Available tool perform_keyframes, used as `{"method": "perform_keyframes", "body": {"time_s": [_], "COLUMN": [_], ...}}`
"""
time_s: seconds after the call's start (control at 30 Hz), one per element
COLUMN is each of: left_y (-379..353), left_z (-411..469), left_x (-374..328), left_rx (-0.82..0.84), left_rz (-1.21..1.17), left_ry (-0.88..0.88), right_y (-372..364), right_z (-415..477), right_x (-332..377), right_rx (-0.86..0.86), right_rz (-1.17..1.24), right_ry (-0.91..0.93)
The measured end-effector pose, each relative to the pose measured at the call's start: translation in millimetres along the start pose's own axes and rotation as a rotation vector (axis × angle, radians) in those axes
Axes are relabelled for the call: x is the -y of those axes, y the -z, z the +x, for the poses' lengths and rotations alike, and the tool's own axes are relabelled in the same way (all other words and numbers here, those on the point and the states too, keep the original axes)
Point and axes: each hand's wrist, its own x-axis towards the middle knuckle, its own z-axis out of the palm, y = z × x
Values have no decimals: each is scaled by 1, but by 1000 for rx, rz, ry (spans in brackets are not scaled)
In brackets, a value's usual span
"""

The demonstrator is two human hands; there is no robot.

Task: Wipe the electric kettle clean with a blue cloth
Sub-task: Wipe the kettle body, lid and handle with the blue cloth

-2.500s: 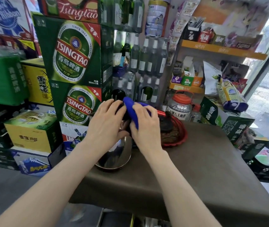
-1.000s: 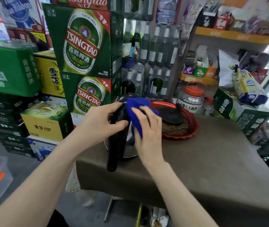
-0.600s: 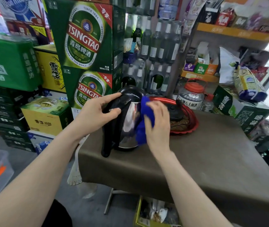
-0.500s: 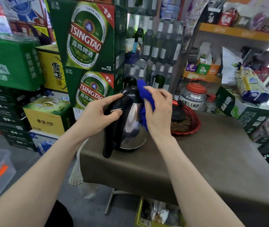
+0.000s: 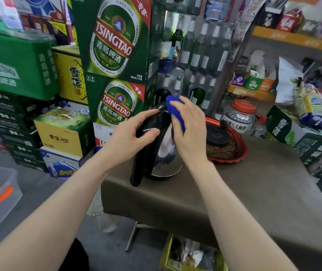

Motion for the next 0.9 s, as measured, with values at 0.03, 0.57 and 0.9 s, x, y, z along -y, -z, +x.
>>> {"method": "perform_keyframes", "body": {"time_s": [0.03, 0.57, 0.9], "left_y": [-3, 2, -13], "left_z": [-4, -12, -20], "left_x": [2, 13, 8], "left_rx": [-19, -92, -15], "left_rz": [-29, 50, -131], "left_ry": [1, -30, 32], "right_y": [-4, -24, -2], "right_z": [-23, -100, -57], "right_x": [1, -15, -12], "right_rx": [-39, 83, -59], "right_rz": [-49, -346, 143], "right_ry": [14, 475, -238]}}
